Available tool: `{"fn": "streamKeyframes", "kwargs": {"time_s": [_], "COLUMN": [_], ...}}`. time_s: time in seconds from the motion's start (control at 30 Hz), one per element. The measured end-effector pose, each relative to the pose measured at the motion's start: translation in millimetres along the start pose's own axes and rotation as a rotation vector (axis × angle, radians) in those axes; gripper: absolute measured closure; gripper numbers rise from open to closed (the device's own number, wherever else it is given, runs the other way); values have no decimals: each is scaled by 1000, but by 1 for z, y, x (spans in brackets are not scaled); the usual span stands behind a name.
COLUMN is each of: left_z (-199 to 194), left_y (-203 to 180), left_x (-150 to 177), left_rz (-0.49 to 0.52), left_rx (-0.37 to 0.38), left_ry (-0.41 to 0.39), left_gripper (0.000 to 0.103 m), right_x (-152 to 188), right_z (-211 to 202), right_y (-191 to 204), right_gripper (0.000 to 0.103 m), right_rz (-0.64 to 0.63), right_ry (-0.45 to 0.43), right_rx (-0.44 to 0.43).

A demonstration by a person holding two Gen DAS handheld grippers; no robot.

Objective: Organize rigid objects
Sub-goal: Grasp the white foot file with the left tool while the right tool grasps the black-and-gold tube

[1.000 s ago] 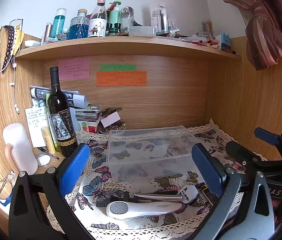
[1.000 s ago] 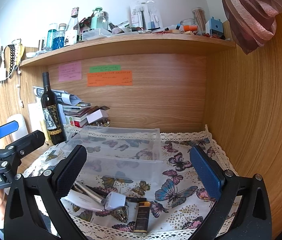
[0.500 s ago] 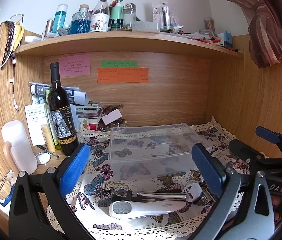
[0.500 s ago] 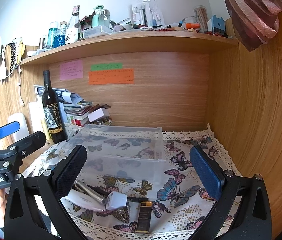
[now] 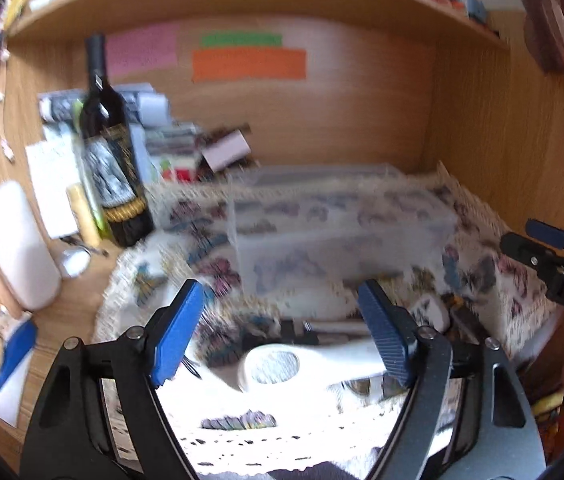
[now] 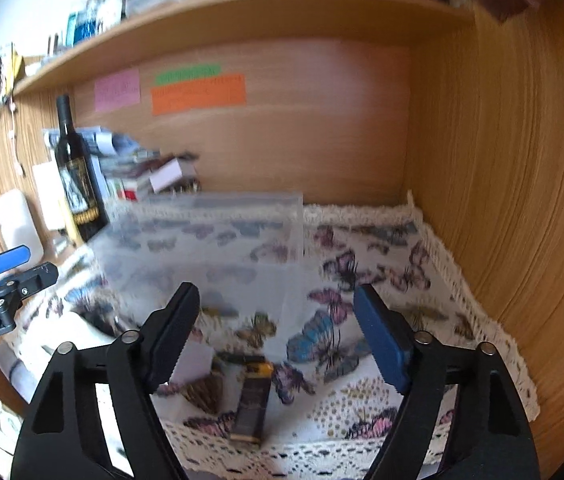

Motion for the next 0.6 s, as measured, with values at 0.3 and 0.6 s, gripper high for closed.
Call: {"fn": "streamKeyframes", "kwargs": {"time_s": [0.3, 0.6], "left_z": [34, 42], "left_y": [-25, -31], "left_x": [25, 36], "left_rz": [95, 92], "left_rx": [86, 119], "left_ry": [113, 148], "left_gripper": [23, 23], "right_x": [40, 61], "right_z": [27, 48], "right_y": [-1, -3], "right_gripper": [28, 45], "right_rz": [3, 12], "right_ry": [161, 244], "right_rx": [-35, -66]}}
Point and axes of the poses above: each gripper's, at about its wrist camera, not at the fingertips, and z roughly the way its jaws point, y to its left, x to its underside, the point moved 4 cm from there along z, roughly the way its jaws point, and after that the axes turned 10 degrees about -x, right-handed, at the moved point
